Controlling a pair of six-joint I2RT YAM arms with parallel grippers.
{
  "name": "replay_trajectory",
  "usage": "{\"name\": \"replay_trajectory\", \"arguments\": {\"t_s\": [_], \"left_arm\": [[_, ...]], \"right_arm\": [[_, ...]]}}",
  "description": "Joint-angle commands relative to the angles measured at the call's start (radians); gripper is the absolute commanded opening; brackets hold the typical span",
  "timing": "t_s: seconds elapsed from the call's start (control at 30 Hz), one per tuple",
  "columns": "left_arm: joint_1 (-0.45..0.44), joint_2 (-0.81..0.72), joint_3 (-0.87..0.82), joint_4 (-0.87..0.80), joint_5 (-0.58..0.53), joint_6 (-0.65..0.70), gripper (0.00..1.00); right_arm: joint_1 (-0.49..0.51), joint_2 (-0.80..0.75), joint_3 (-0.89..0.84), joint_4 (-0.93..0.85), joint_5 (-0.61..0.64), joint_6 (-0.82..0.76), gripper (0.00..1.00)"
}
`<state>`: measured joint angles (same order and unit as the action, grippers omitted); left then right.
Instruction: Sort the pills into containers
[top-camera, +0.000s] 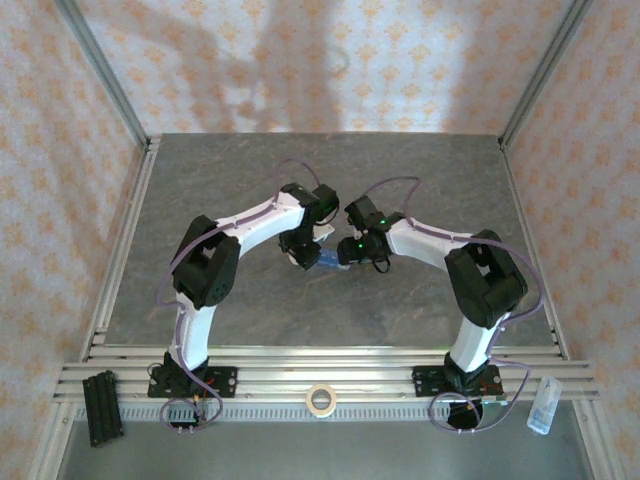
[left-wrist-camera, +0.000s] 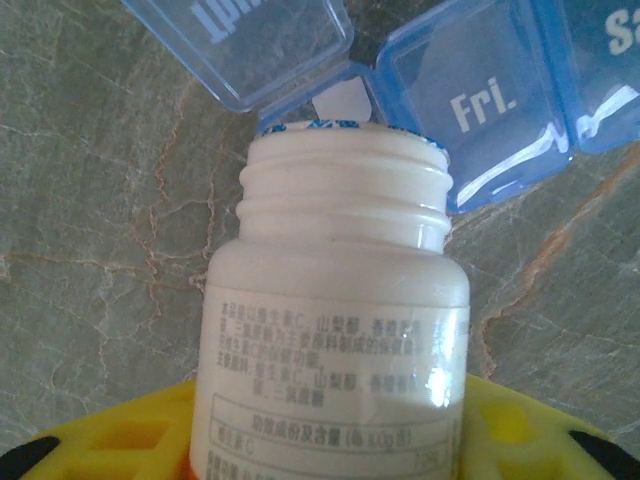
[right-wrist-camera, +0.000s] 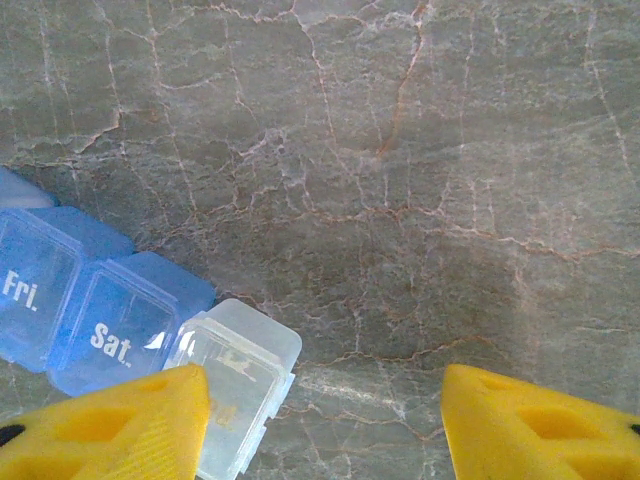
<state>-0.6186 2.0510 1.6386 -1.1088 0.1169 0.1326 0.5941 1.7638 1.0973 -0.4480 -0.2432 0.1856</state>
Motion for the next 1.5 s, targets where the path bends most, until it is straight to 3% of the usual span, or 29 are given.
{"name": "replay_trajectory", "arguments": {"t_s": [0.0, 1.47], "left_arm": [[-0.004, 0.005, 0.048, -0.061, -0.033, 0.015, 0.00], [-0.023, 0.076, 0.135, -0.164, -0.095, 0.035, 0.00]], "right_arm": [[0.002, 0.021, 0.012, -0.011, 0.019, -0.006, 0.62], [0.001, 0.018, 0.009, -0.011, 0.022, -0.008, 0.62]]}}
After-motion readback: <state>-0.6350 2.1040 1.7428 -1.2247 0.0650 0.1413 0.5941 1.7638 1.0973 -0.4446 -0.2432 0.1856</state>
